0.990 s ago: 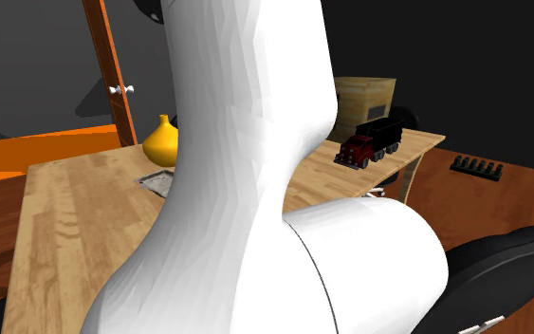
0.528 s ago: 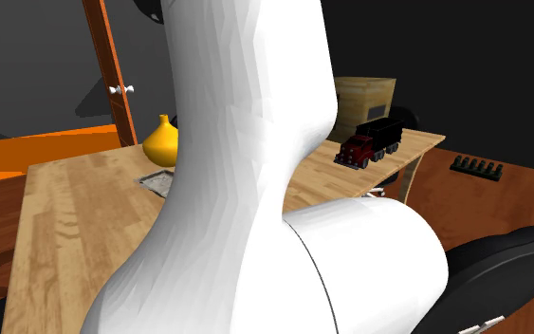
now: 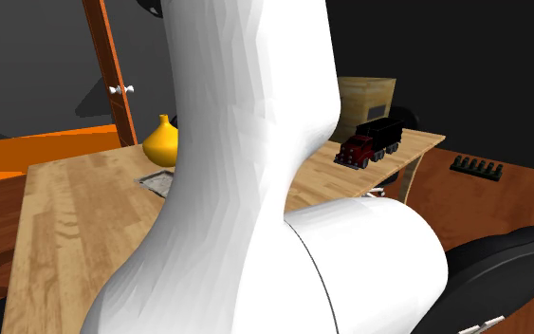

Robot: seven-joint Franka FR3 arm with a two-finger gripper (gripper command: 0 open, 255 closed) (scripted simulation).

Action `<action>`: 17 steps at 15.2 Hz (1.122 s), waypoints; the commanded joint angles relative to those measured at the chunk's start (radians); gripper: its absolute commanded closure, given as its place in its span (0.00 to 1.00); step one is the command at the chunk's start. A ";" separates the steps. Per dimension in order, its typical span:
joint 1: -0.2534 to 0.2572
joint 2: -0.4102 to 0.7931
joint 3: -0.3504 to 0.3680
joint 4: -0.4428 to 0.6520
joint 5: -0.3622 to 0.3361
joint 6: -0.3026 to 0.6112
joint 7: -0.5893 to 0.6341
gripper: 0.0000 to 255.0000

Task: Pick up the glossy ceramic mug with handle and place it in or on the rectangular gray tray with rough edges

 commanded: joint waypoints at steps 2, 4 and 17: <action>0.002 -0.018 -0.003 0.018 -0.005 -0.035 0.001 1.00; 0.002 -0.026 -0.004 0.033 -0.008 -0.059 0.001 1.00; 0.002 -0.063 -0.010 0.158 -0.019 -0.218 -0.001 1.00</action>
